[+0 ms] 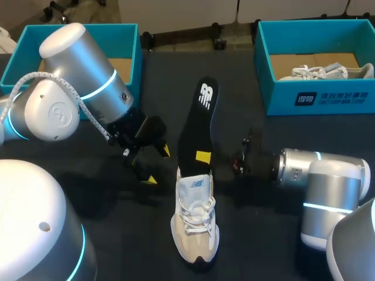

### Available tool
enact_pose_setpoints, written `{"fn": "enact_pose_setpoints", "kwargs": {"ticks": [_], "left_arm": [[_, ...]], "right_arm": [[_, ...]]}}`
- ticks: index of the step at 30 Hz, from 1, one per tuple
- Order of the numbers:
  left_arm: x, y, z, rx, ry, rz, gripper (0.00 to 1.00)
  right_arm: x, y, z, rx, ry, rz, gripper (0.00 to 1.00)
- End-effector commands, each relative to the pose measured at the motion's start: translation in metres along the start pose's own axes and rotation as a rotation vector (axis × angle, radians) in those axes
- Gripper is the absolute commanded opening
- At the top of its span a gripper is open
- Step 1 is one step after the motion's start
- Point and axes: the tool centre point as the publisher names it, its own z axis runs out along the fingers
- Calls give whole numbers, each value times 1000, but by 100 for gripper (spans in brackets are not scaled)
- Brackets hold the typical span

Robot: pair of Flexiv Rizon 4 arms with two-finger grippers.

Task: Take the shoe out of the shoebox, open the shoe tongue, remove and reinsert the insole, then place the shoe into the shoebox

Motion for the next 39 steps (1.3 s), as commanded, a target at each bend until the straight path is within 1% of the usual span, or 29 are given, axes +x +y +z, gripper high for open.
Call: {"fn": "enact_pose_setpoints", "kwargs": {"ticks": [1,6,12,28,39], "left_arm": [[0,0,1,-3,-1,0,100],[0,0,1,-3,-1,0,100],[0,0,1,-3,-1,0,100],[0,0,1,-3,-1,0,100],[6,-3,5,-6,-40,-47,100]], "right_arm": [[-3,-4,5,-1,-9,2,0],[-5,-9,3,-9,-7,4,0],[-5,-14,0,-23,-33,0,0],[-6,-24,0,-16,-44,19,0],[-2,-27,0,-6,-67,25,0]]}}
